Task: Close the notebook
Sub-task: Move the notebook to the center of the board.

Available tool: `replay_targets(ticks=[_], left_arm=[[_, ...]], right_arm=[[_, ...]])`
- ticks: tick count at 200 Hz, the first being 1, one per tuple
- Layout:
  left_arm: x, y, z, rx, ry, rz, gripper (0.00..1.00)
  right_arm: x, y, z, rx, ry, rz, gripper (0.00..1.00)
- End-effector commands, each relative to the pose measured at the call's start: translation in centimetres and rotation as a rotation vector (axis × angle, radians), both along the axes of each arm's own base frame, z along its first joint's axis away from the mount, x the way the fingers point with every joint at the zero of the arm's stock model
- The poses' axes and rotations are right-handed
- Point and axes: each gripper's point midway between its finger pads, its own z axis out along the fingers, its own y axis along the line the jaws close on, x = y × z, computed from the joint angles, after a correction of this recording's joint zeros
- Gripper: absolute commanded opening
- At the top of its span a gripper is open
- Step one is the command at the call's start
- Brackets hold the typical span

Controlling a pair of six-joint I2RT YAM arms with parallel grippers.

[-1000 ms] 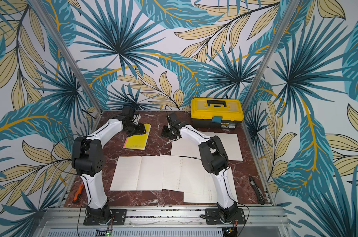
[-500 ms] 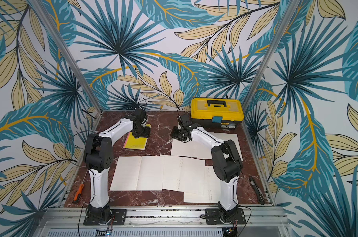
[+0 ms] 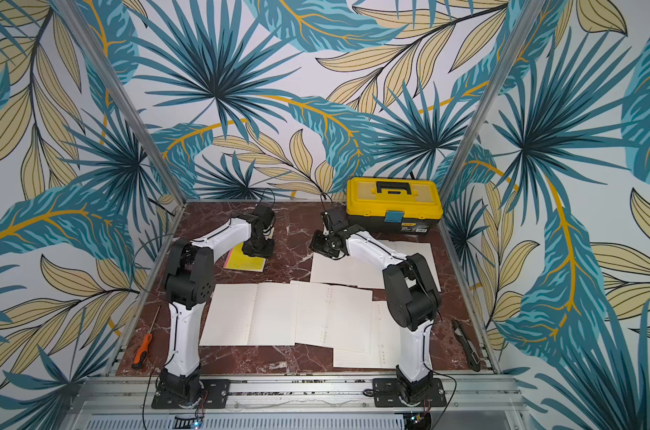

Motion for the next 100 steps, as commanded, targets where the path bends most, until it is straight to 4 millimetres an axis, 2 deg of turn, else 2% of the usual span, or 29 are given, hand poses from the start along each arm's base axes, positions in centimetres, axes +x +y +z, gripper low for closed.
replay_targets(ticks=[1,57,100], left_arm=[[0.4,0.4,0.0,0.033,0.003,-0.005,0.58],[0.2,1.0,-1.1,0.042,0.031,0.004,0.55],[0.7,2.7,-1.5,0.027,0.038,0.033,0.53]], right_arm=[[-0.3,-0.1,-0.4,0.000,0.006,0.006,0.37],[-0.1,-0.2,-0.2,0.002,0.003,0.001,0.37],[-0.1,-0.3,0.1,0.005,-0.001,-0.001,0.37]])
